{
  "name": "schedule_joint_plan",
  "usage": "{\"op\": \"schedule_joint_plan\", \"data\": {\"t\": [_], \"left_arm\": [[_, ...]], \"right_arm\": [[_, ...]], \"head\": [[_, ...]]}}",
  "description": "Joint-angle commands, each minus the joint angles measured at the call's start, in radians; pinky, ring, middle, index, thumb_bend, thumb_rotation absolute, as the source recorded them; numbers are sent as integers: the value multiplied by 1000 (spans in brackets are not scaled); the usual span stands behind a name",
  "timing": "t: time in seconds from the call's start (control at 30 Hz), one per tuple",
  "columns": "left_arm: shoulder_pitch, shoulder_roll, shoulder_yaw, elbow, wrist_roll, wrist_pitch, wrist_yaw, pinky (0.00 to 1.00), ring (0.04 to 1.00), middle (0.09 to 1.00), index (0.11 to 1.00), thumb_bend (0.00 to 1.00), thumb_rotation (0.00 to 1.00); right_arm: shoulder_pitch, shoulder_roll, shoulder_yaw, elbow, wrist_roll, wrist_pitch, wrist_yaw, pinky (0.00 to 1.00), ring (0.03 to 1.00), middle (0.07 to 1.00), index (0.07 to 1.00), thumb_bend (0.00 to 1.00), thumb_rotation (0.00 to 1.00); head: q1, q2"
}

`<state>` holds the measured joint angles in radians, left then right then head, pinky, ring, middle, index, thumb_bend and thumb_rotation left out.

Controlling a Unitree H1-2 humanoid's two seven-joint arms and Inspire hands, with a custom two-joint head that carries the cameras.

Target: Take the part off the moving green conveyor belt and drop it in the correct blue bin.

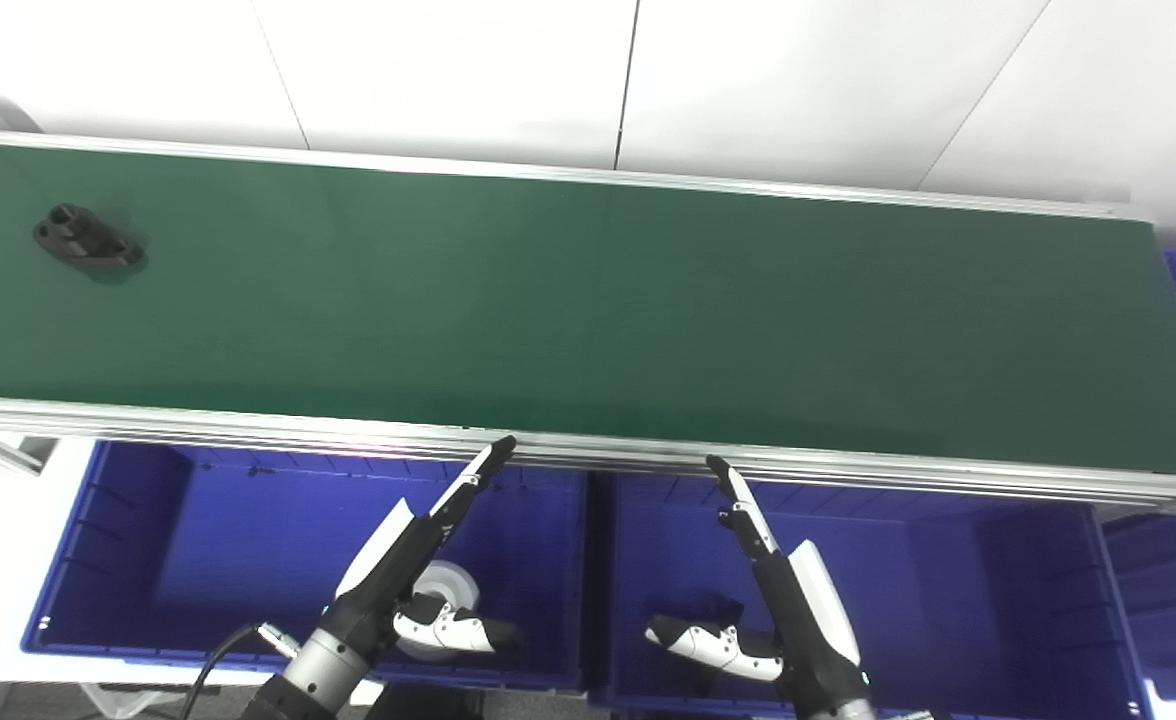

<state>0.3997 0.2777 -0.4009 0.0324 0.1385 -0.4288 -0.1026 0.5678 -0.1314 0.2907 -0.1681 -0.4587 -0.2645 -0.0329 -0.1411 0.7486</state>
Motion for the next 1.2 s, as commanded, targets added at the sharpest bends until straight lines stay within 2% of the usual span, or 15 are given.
{"op": "schedule_joint_plan", "data": {"t": [0.0,0.17,0.33,0.47,0.6,0.77,1.03,1.17], "left_arm": [[-9,16,1,-11,-13,-41,17,1000,1000,1000,1000,905,582],[-12,35,20,-14,-3,-41,29,1000,1000,1000,1000,925,601],[2,65,33,-23,-35,-41,-27,1000,1000,1000,1000,919,604],[17,72,49,-29,-66,-40,-58,1000,1000,1000,1000,934,610],[35,70,59,-51,-46,-40,-63,1000,1000,1000,1000,940,652],[88,66,57,-101,-81,-38,-97,1000,1000,1000,1000,930,645],[59,17,45,-50,-42,-40,-92,1000,1000,1000,1000,943,622],[46,4,38,-34,-18,-41,-78,999,1000,1000,1000,939,598]], "right_arm": [[-1,6,3,-9,4,-54,-20,917,988,1000,1000,819,624],[-1,15,4,-7,10,-48,-23,899,982,1000,1000,826,625],[1,22,5,2,-5,-55,-39,873,970,1000,1000,832,639],[2,25,8,7,15,-66,-37,899,977,1000,1000,826,618],[6,25,6,-4,6,-55,-36,893,973,1000,1000,830,630],[5,7,-1,-8,23,-63,-26,916,980,1000,1000,823,628],[5,-17,-14,7,45,-83,-29,919,984,1000,1000,819,621],[13,-23,-19,6,55,-88,-29,921,983,1000,1000,827,620]], "head": [[-2,-1],[-14,1],[-11,-1],[-12,-1],[-11,0],[8,0],[37,-11],[76,-33]]}}
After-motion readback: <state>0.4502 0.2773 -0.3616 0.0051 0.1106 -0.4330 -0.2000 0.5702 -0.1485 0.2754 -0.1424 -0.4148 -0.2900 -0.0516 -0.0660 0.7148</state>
